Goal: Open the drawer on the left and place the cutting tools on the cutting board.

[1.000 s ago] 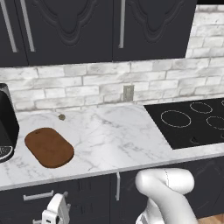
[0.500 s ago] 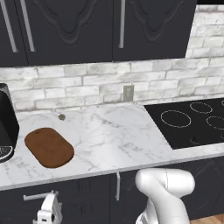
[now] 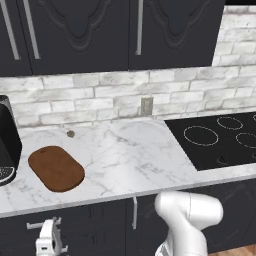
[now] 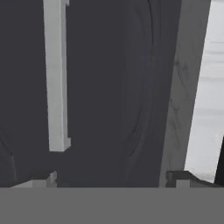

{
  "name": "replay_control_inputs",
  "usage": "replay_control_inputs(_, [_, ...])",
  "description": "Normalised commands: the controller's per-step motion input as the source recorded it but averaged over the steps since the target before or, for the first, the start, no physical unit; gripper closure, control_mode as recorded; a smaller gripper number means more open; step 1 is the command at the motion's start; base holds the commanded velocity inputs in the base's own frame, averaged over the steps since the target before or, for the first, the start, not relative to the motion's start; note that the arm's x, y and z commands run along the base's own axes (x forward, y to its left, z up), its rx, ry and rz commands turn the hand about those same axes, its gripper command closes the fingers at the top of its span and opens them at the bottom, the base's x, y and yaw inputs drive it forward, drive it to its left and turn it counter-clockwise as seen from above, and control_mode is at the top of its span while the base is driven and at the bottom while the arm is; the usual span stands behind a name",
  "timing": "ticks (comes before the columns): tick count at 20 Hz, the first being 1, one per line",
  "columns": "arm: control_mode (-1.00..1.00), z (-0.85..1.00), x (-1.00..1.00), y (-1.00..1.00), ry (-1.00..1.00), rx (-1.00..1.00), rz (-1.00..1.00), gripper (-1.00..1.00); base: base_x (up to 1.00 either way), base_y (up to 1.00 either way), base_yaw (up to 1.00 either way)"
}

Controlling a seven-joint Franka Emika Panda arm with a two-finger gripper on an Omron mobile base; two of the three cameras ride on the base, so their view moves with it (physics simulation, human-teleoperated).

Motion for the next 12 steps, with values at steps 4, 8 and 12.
replay_control_inputs(4, [-1.00, -0.35, 0.21, 0.38, 0.00, 0.00, 0.08, -1.00, 0.00, 0.00, 0.00])
replay_control_inputs(8, [-1.00, -0.40, 0.14, 0.34, 0.00, 0.00, 0.08, -1.00, 0.00, 0.00, 0.00])
replay_control_inputs(12, [-1.00, -0.30, 0.23, 0.29, 0.00, 0.00, 0.07, -1.00, 0.00, 0.00, 0.00])
